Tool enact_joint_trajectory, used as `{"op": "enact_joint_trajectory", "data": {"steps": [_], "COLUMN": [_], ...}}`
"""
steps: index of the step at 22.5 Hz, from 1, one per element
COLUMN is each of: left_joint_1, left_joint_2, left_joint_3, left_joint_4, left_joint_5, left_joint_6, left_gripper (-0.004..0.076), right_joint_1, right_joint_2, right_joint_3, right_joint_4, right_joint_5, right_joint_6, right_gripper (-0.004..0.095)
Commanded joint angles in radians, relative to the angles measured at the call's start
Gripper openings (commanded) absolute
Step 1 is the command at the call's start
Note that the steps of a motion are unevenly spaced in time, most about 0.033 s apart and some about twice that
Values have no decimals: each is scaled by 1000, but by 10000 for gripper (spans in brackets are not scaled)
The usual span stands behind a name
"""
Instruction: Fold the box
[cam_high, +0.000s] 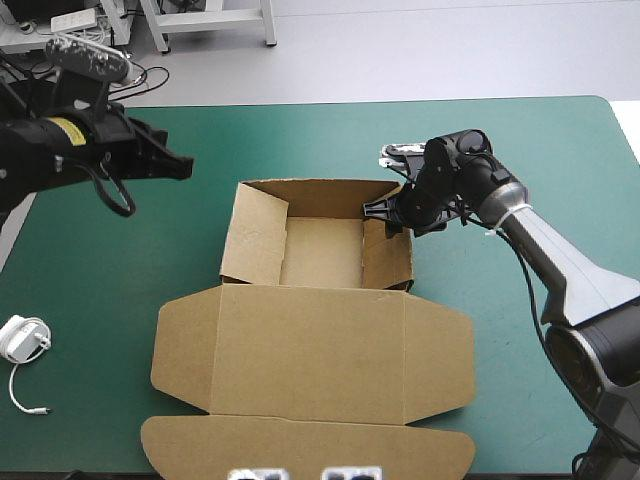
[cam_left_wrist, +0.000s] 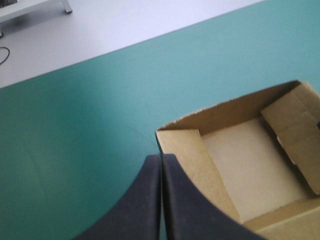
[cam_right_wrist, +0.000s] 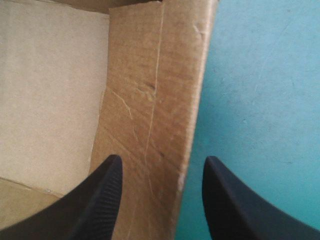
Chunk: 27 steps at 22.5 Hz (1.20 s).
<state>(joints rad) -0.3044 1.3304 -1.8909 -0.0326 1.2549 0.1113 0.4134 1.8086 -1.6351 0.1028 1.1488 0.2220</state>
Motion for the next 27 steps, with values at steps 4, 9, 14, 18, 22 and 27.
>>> {"op": "enact_joint_trajectory", "data": {"steps": [4, 9, 14, 18, 22, 27], "left_joint_1": [-4, -4, -4, -4, -4, -4], "left_joint_2": [-286, -610, -838, -936, -980, -985], "left_joint_3": [451, 936, 1176, 1243, 1272, 1284], "left_joint_4": [23, 24, 38, 86, 99, 99], "left_joint_5": [-101, -204, -230, -227, -227, -220], "left_joint_6": [3, -28, -91, -123, -129, -136], "left_gripper": [-10, -10, -10, -10, -10, -10], "right_joint_1": [-13, -34, -232, -477, -661, -774], "right_joint_2": [51, 13, -90, -132, -130, -114], "right_joint_3": [-24, -38, -49, -47, -36, -34], "right_joint_4": [100, 16, -143, -145, -138, -150], "right_joint_5": [-30, -29, 41, 89, 87, -6], "right_joint_6": [-128, -138, -120, -192, -238, -270], "right_gripper": [107, -19, -19, -19, -19, -2]}}
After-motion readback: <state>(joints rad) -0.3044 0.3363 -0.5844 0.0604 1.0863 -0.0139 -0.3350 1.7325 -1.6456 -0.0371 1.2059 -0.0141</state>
